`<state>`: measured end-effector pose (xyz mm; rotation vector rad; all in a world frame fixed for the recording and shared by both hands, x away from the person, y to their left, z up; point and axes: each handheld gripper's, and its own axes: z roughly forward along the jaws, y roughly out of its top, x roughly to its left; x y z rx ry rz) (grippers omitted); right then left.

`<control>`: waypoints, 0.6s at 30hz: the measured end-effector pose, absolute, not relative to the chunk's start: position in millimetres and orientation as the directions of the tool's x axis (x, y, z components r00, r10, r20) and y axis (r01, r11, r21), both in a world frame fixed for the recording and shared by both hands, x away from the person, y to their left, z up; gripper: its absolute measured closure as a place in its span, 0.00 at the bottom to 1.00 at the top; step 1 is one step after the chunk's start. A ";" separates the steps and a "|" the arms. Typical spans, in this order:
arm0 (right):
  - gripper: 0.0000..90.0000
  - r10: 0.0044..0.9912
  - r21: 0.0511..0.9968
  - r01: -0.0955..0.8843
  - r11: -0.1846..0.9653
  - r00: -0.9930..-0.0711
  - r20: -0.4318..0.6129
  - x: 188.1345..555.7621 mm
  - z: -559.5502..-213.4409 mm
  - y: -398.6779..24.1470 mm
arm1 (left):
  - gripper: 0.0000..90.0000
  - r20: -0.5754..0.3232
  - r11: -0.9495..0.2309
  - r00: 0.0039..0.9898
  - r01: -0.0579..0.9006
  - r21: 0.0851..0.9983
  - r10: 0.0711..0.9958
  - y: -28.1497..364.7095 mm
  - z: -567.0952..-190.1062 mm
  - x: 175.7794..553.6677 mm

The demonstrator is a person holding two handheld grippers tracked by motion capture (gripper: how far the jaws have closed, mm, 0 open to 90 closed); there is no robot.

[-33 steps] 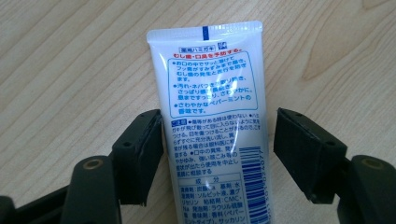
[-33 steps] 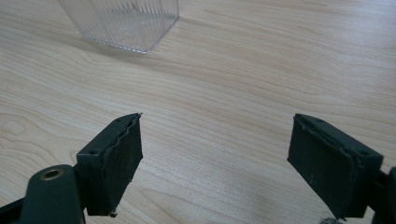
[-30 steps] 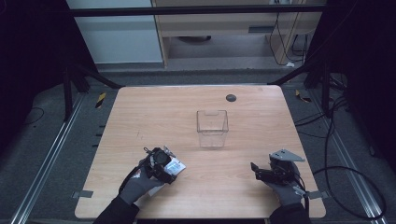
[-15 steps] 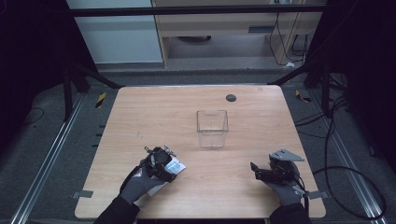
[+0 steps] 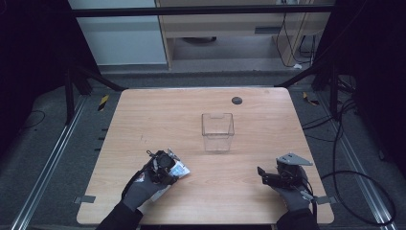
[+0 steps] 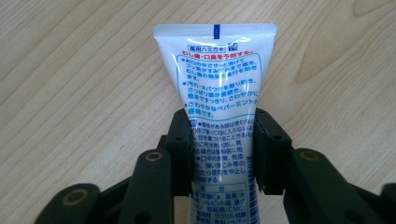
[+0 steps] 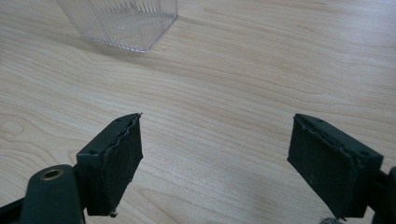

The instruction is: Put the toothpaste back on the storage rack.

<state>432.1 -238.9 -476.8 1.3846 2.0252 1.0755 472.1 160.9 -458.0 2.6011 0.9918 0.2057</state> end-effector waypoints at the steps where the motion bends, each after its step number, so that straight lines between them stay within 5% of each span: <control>1: 0.19 0.920 0.806 0.560 0.188 -0.388 0.055 432.2 -476.8 -239.0 | 0.74 0.014 -0.695 0.746 0.614 0.373 0.666 160.9 -457.2 470.9; 8: 0.19 0.920 0.805 0.565 0.181 -0.386 0.064 431.9 -476.2 -240.2 | 0.79 0.005 -0.704 0.766 0.587 0.400 0.642 162.2 -446.5 461.0; 18: 0.19 0.922 0.807 0.560 0.185 -0.384 0.056 432.0 -476.8 -240.5 | 0.79 0.021 -0.615 0.731 0.557 0.559 0.682 182.1 -409.0 452.8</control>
